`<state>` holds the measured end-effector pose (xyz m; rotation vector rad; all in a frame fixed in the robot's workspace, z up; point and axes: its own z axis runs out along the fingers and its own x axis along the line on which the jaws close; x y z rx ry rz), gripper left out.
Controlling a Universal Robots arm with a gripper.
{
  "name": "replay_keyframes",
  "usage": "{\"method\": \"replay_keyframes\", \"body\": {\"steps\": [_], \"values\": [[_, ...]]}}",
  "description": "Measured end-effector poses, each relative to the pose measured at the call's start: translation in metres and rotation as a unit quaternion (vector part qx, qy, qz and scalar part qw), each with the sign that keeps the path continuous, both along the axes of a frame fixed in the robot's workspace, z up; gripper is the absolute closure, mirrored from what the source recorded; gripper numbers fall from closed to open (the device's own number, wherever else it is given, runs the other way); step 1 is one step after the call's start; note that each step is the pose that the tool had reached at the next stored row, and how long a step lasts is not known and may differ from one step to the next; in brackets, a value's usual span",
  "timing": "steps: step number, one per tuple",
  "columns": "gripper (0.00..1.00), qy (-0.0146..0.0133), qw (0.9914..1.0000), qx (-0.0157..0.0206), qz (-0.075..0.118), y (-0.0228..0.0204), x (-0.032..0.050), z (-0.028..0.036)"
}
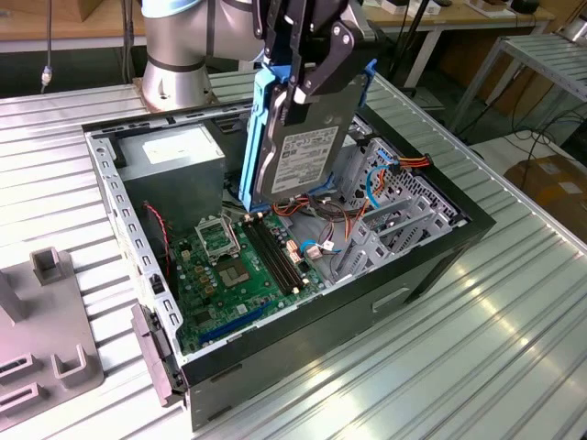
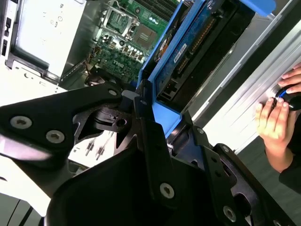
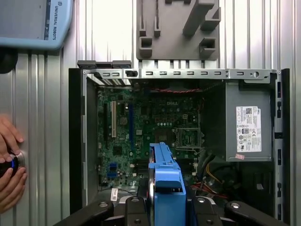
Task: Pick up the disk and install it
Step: 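Insert the disk into the insertion slot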
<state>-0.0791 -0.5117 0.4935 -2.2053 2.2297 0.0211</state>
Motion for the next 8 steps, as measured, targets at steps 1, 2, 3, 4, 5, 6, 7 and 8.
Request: {"method": "replay_keyframes", "body": {"steps": [1, 2, 3, 4, 5, 6, 7, 8], "values": [[0.63, 0.0000, 1.00000, -0.0001, 0.000, -0.0007, 0.0031, -0.0001], [0.63, 0.0000, 1.00000, -0.0001, 0.000, -0.0011, 0.0051, -0.0002], [0.63, 0.0000, 1.00000, -0.0001, 0.000, -0.0017, 0.0090, -0.0002], [0.63, 0.0000, 1.00000, -0.0001, 0.000, -0.0019, 0.0111, -0.0004], [0.63, 0.0000, 1.00000, -0.0002, 0.000, -0.0019, 0.0135, -0.0004], [0.63, 0.0000, 1.00000, -0.0004, 0.000, -0.0019, 0.0170, -0.0004], [0.63, 0.0000, 1.00000, -0.0006, 0.000, -0.0020, 0.0214, -0.0005], [0.63, 0.0000, 1.00000, -0.0008, 0.000, -0.0020, 0.0262, -0.0007]]}}
